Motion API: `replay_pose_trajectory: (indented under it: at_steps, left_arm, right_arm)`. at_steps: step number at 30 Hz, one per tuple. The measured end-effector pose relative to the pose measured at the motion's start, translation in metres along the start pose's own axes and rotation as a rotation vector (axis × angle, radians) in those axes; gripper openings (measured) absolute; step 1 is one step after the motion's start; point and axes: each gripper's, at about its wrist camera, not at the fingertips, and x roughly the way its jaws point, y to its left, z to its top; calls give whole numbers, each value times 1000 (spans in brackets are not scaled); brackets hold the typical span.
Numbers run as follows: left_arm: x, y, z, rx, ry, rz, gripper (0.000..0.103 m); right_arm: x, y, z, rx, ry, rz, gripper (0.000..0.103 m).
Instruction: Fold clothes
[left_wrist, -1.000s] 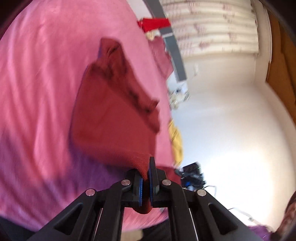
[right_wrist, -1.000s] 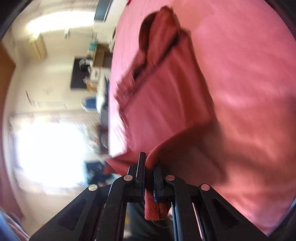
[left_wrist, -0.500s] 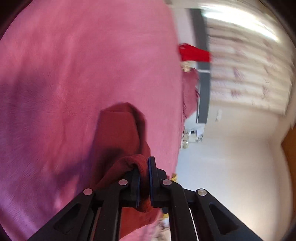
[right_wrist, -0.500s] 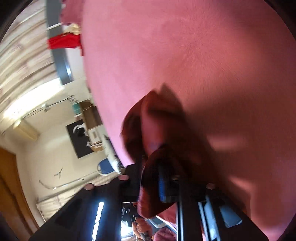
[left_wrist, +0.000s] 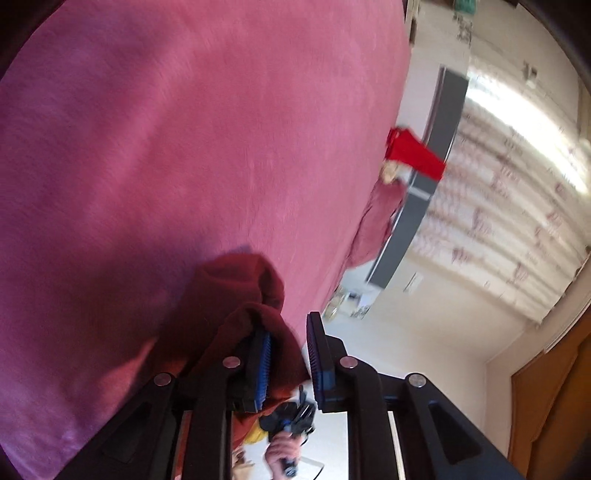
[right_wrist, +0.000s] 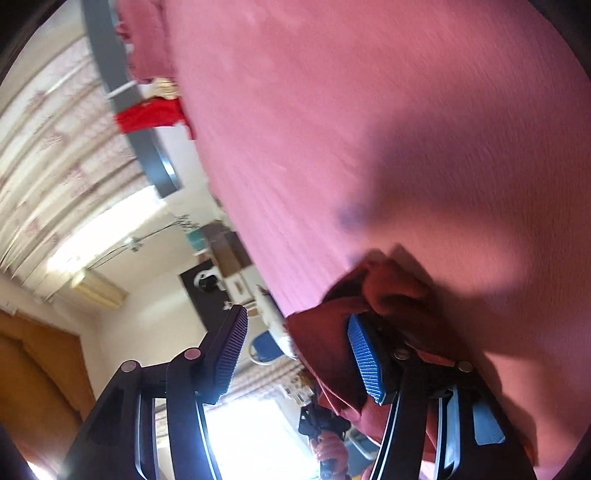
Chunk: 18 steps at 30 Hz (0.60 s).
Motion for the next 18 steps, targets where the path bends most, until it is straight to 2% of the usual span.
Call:
replay_pose_trajectory:
  at_steps: [4, 7, 10, 12, 13, 16, 18]
  left_arm:
    - [-6, 2, 3, 1, 0, -33, 20]
    - [-8, -10, 1, 58, -11, -48, 21]
    - [-2, -29, -11, 171, 43, -68, 21]
    - [1, -37, -16, 226, 48, -40, 22]
    - [3, -38, -15, 220, 51, -21, 22]
    - [8, -39, -11, 177, 66, 21, 22]
    - [2, -40, -4, 128, 41, 11, 22]
  right_arm:
    - [-20, 16, -9, -149, -64, 54, 59]
    - [-25, 37, -33, -325, 16, -30, 59]
    - [6, 53, -77, -494, 178, -97, 59]
    - [40, 46, -94, -500, 287, -163, 59]
    - [57, 42, -102, -501, 342, -197, 59]
    - [106, 44, -103, -507, 357, -276, 59]
    - [119, 58, -91, -511, 272, -211, 59]
